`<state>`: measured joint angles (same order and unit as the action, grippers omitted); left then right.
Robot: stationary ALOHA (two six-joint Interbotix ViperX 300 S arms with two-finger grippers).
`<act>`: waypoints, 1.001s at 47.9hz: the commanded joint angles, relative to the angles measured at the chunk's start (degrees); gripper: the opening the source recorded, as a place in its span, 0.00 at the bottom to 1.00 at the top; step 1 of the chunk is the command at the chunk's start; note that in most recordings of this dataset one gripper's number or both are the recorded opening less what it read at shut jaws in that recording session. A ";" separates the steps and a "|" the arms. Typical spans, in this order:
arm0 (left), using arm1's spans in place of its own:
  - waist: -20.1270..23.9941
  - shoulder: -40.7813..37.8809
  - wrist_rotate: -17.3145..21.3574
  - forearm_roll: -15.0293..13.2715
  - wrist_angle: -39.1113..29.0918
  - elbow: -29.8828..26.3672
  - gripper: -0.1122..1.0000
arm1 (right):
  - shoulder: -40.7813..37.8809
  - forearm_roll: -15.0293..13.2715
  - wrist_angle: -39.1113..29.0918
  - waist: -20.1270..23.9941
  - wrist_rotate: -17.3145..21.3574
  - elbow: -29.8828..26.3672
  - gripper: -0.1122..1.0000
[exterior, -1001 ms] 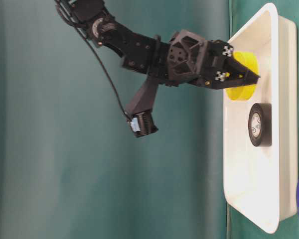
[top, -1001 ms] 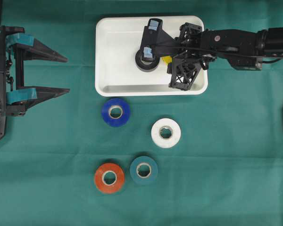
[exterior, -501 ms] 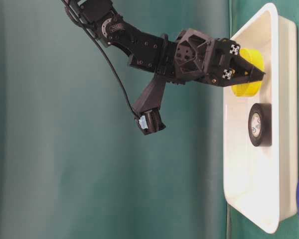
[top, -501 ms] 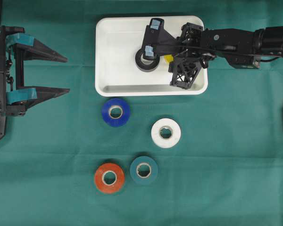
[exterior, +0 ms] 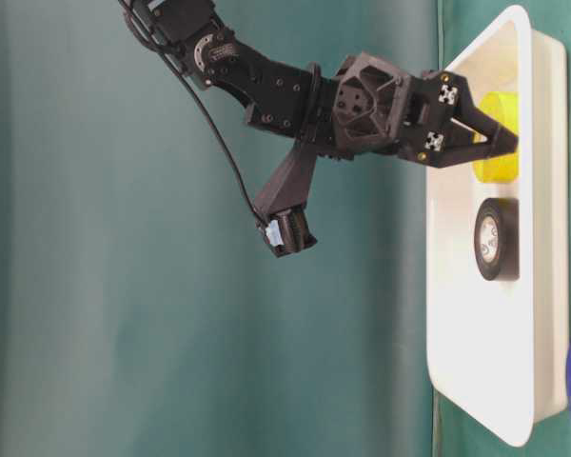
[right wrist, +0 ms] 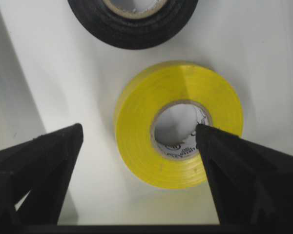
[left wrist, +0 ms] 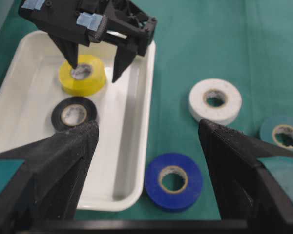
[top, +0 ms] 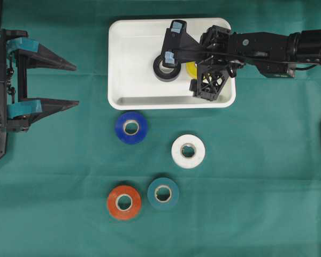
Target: Pick up the tape from a random location and place it into the white case.
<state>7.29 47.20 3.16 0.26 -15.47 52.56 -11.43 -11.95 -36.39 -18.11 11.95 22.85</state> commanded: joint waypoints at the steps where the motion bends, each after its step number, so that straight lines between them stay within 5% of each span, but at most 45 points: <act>1: 0.00 0.00 0.00 -0.09 0.09 -1.14 0.84 | 1.41 -0.18 0.00 0.09 0.09 -0.53 0.90; 33: 0.00 0.00 0.00 -0.09 0.09 -1.23 0.84 | 16.17 -2.55 -7.47 0.00 -0.18 -3.08 0.87; 48: -0.09 0.00 0.00 -0.09 0.09 -1.23 0.84 | 16.96 -2.64 -6.68 0.26 -0.09 -2.99 0.87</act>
<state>7.29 47.29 3.16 0.26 -15.64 52.56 4.04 -14.41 -43.68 -18.11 11.69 21.09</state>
